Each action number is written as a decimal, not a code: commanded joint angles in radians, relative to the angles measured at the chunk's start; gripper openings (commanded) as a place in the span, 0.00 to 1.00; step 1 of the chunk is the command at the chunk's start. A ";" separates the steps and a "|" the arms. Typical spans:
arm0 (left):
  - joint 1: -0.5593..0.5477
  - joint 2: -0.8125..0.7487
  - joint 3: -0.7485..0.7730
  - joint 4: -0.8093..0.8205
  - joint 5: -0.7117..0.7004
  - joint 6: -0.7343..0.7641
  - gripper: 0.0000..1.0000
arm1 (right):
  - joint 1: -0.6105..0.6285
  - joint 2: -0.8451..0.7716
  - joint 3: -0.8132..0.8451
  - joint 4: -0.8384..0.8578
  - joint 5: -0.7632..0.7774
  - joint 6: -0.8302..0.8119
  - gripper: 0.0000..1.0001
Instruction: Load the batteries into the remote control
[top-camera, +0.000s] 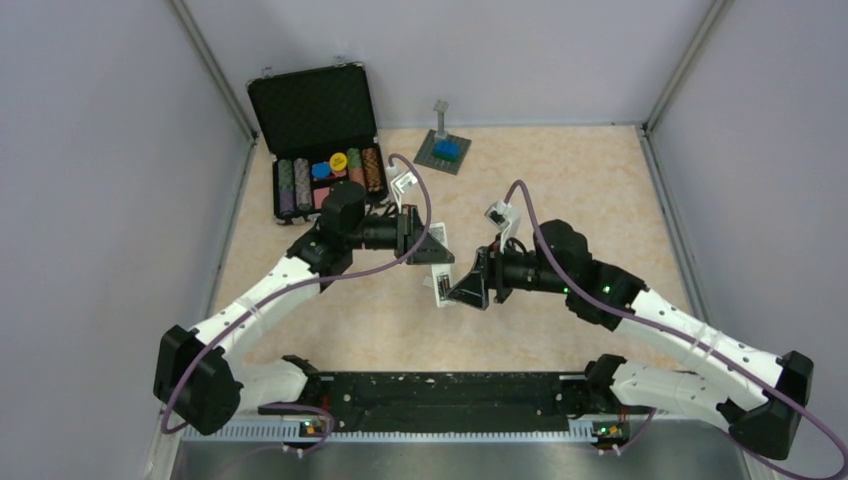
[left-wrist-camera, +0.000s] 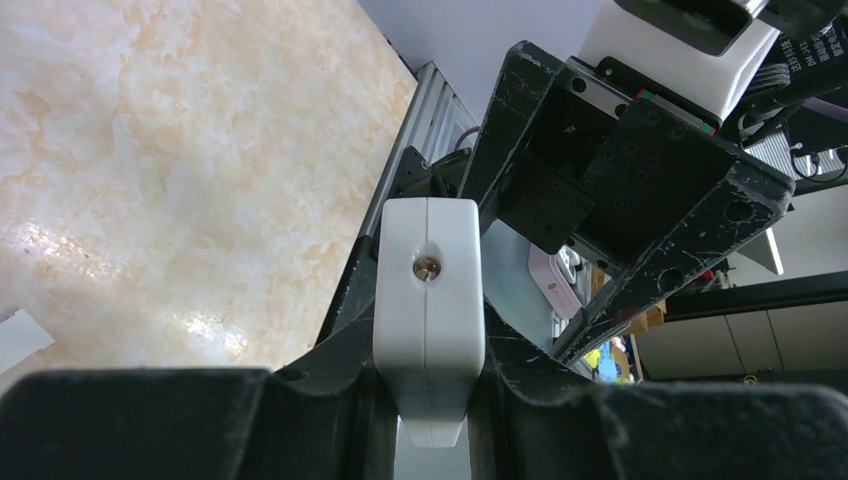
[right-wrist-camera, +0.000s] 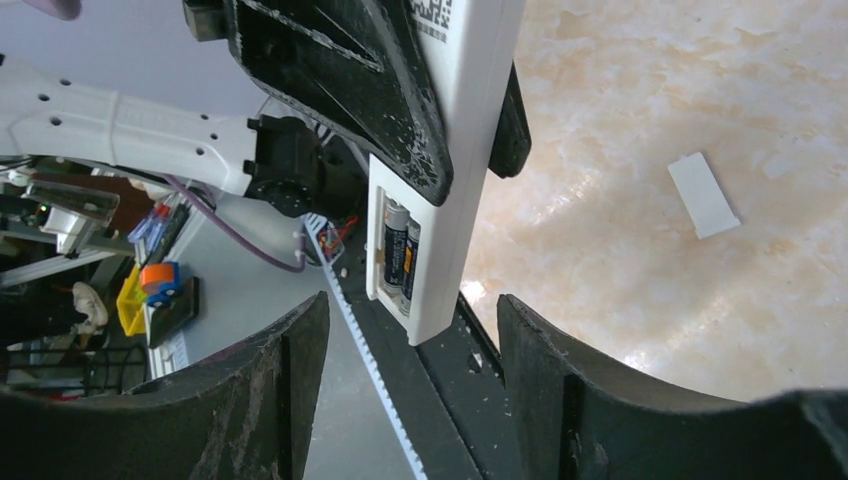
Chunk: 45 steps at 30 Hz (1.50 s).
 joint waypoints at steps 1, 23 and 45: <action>-0.004 -0.032 -0.010 0.061 0.023 0.021 0.00 | -0.010 0.009 0.010 0.065 -0.033 0.015 0.59; -0.004 -0.011 -0.023 0.094 0.023 -0.004 0.00 | -0.010 0.096 -0.008 0.072 0.017 -0.011 0.04; 0.315 -0.012 -0.249 -0.115 -0.249 -0.141 0.00 | -0.034 0.245 -0.026 0.034 0.240 -0.198 0.66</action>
